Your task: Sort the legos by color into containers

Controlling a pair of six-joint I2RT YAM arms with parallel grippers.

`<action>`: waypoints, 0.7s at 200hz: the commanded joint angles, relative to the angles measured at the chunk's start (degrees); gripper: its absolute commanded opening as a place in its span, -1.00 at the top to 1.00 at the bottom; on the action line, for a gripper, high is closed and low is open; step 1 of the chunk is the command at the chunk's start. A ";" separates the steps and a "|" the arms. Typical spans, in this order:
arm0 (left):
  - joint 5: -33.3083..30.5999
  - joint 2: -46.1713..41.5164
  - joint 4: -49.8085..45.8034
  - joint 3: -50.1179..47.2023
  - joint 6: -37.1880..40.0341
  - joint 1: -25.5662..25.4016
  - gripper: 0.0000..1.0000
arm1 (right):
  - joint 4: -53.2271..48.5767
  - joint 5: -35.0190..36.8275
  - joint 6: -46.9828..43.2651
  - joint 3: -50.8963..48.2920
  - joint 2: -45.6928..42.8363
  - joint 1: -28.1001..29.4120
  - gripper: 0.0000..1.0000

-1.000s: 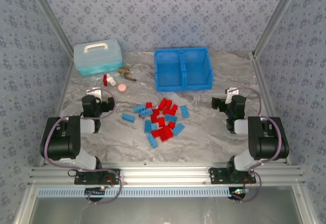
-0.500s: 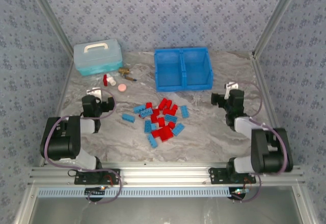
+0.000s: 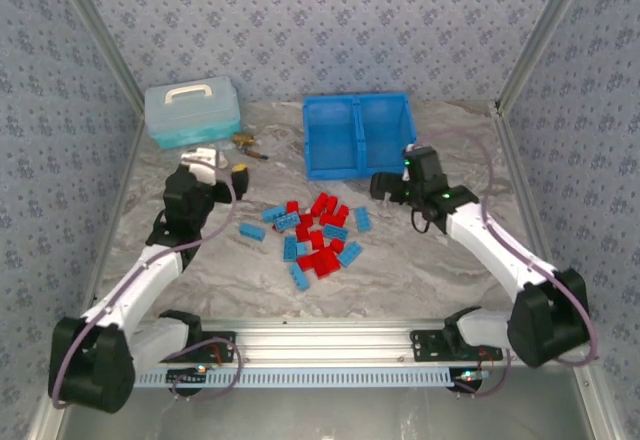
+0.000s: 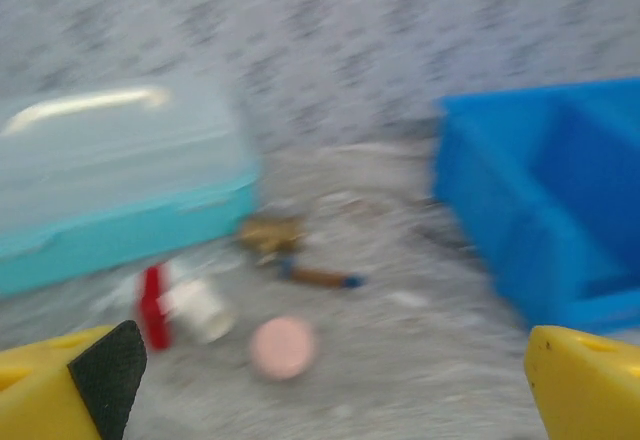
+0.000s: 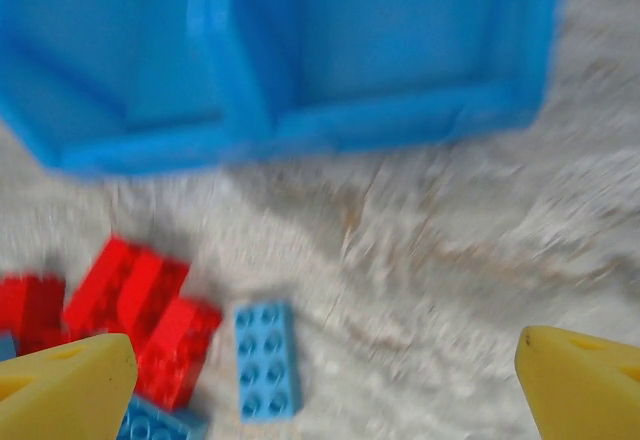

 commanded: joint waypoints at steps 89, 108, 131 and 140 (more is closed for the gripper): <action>18.65 0.73 -46.62 24.13 21.63 -14.19 -0.98 | -6.20 4.82 -4.32 8.79 24.69 10.66 -0.40; 18.17 0.54 -46.00 22.55 22.68 -14.30 -0.99 | -5.11 4.34 -4.16 8.86 26.92 10.69 -0.21; 16.17 0.54 -45.46 20.65 23.51 -15.68 -0.99 | -4.42 4.38 -4.16 8.45 28.31 10.78 -0.06; 16.00 0.45 -45.45 20.31 23.95 -16.42 -0.98 | -3.94 4.23 -4.17 8.09 28.55 10.73 0.07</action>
